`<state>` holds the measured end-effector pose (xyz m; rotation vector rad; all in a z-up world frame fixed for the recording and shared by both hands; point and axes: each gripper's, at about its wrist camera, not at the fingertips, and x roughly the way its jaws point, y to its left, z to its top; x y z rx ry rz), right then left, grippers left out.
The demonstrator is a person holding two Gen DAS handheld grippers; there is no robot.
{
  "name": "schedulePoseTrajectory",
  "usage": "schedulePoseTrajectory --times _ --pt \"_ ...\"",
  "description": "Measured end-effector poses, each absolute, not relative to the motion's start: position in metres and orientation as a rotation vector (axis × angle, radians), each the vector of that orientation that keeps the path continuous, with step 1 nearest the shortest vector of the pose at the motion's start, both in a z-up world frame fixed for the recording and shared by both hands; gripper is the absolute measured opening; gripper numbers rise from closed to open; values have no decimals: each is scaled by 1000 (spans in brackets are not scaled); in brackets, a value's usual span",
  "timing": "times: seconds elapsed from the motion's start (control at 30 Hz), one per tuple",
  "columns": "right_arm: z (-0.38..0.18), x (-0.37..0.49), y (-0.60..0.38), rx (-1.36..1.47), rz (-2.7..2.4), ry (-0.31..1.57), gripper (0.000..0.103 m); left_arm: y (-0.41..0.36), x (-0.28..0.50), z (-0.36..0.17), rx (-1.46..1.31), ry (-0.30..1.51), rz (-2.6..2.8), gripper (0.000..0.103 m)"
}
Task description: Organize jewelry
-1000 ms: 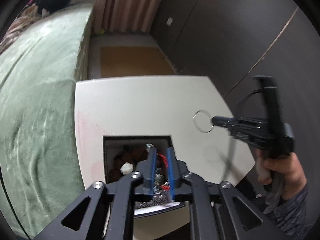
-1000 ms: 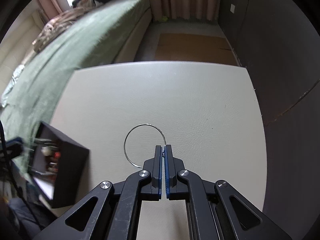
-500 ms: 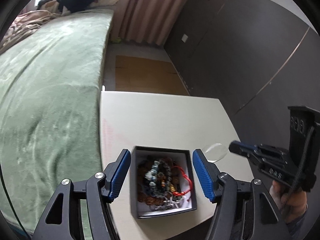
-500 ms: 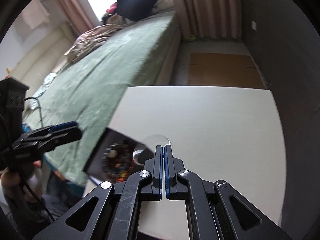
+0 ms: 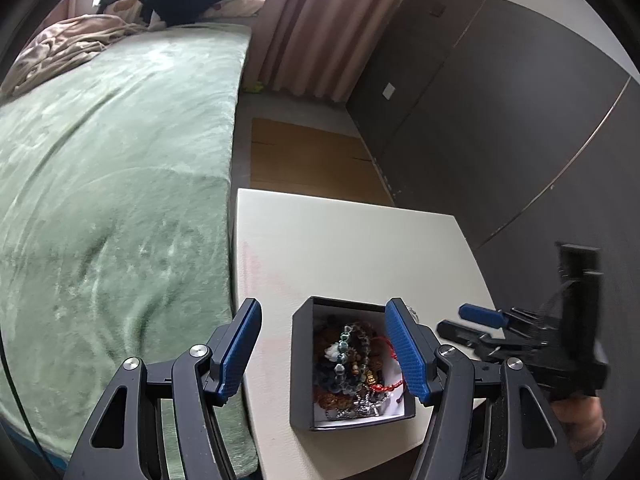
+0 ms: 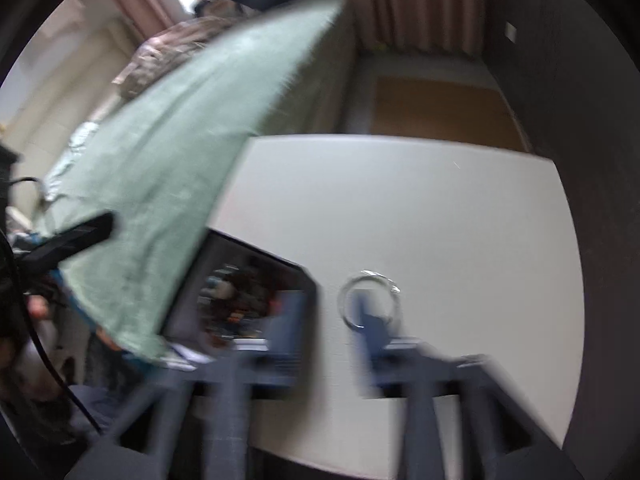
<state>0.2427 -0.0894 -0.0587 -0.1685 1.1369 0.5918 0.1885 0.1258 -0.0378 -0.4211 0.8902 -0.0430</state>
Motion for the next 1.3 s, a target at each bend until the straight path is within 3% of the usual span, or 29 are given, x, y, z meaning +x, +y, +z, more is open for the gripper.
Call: schedulePoseTrajectory --times 0.23,0.4,0.57,0.73,0.83,1.3 --pt "-85 266 -103 -145 518 1162 60 129 193 -41 -440 888 -38 65" --pt "-109 279 -98 -182 496 1219 34 132 199 -48 -443 905 -36 65" --pt "-125 289 -91 -217 468 1247 22 133 202 -52 -442 916 -33 65" --pt "-129 288 -83 -307 435 1220 17 133 204 -51 -445 918 -37 65" --pt "-128 288 -82 -313 427 1220 5 132 203 -51 -443 920 -41 65" --pt "-44 244 -103 -126 572 1081 4 136 182 -29 -447 875 -40 65"
